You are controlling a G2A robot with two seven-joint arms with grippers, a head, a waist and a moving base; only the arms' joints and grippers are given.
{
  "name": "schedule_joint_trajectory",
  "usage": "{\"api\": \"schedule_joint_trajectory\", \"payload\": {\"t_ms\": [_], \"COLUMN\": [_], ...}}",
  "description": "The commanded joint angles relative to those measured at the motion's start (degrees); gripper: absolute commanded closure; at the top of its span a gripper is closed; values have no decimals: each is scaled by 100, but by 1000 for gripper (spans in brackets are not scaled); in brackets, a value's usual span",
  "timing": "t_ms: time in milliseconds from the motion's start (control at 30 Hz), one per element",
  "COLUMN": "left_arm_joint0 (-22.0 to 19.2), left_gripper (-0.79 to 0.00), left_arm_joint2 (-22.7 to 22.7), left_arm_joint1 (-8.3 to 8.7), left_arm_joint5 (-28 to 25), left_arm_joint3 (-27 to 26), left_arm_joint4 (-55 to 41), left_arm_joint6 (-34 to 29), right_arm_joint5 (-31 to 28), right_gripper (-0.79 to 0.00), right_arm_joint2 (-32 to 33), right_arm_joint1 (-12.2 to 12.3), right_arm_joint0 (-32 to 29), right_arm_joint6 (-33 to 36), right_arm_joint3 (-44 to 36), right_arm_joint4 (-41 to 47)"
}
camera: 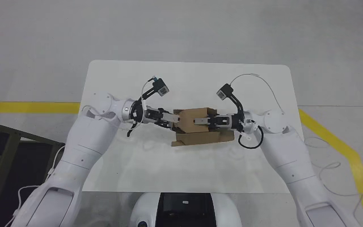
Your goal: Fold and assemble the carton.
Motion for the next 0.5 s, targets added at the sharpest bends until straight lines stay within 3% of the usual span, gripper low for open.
{"api": "schedule_joint_trajectory", "payload": {"t_ms": [0,267,467], "left_arm_joint0": [29,152,92], "left_gripper": [-785,-785,-785], "left_arm_joint2": [-44,-146,20], "left_arm_joint1": [14,62,29], "left_arm_joint5": [3,26,41], "left_arm_joint3": [-101,-388,-347], "left_arm_joint4": [-59,-143,-159], "left_arm_joint6": [-1,-24,-39], "right_arm_joint5": [31,126,242], "right_gripper": [0,0,0], "right_arm_joint2": [-17,-60,-125], "right_arm_joint1": [5,20,23], "right_arm_joint0": [-3,-26,-67], "right_arm_joint6": [-58,-225,-310], "right_arm_joint3": [-32,-138,-299], "right_arm_joint4": [-89,-241,-281]}}
